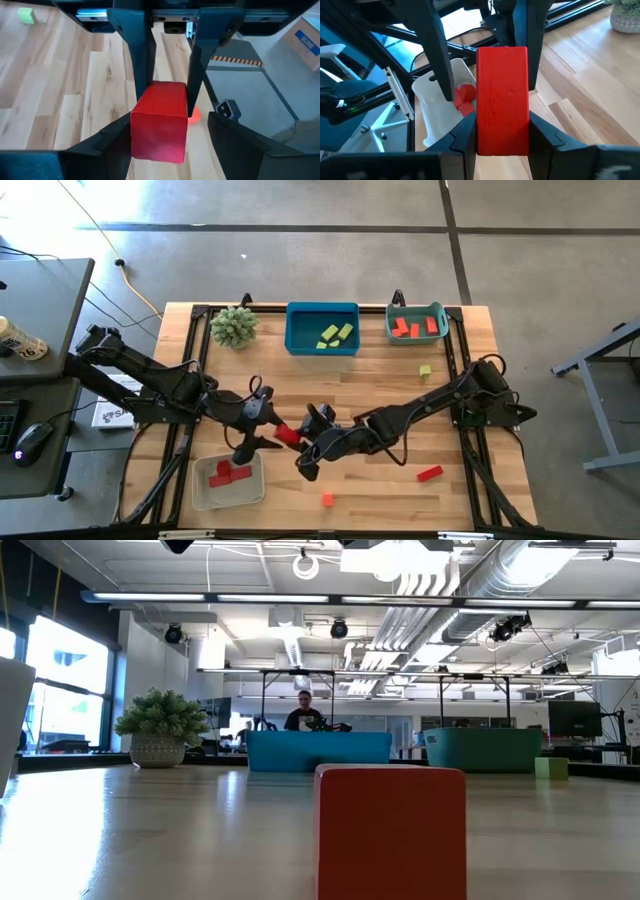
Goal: Sort & place blocks by color
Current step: Put the red block into the gray bin
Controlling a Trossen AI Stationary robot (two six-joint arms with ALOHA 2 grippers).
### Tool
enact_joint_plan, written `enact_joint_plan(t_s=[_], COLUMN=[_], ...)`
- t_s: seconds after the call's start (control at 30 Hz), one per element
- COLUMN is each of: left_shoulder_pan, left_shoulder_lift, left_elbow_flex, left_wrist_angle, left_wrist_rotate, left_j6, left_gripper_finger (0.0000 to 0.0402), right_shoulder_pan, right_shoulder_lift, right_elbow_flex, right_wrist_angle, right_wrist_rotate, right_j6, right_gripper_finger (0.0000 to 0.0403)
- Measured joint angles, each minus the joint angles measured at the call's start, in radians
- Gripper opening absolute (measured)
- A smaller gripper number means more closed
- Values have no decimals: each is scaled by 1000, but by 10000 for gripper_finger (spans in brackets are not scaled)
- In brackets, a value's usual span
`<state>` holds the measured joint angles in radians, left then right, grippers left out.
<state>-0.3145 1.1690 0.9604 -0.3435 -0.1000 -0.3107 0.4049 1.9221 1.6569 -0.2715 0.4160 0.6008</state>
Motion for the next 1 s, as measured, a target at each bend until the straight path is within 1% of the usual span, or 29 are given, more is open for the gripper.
enact_joint_plan(t_s=[0.17,0.5,0.6,0.83,0.9,1.0], left_shoulder_pan=[0,0,0,0,0,-1], left_shoulder_lift=[0,0,0,0,0,0], left_elbow_flex=[0,0,0,0,0,0], left_wrist_angle=[2,1,1,1,1,2], left_wrist_rotate=[-2,-1,3,3,3,3], left_j6=[0,30,31,26,16,7], left_gripper_finger=[214,126,107,107,109,109], right_shoulder_pan=[-1,0,2,1,-1,-2], right_shoulder_lift=[0,0,0,0,0,0], right_elbow_flex=[0,0,0,0,0,0], right_wrist_angle=[0,1,0,0,3,8], right_wrist_rotate=[0,-8,-9,-18,-37,-69], right_j6=[5,-9,-13,-9,-10,-8], right_gripper_finger=[103,103,103,104,112,135])
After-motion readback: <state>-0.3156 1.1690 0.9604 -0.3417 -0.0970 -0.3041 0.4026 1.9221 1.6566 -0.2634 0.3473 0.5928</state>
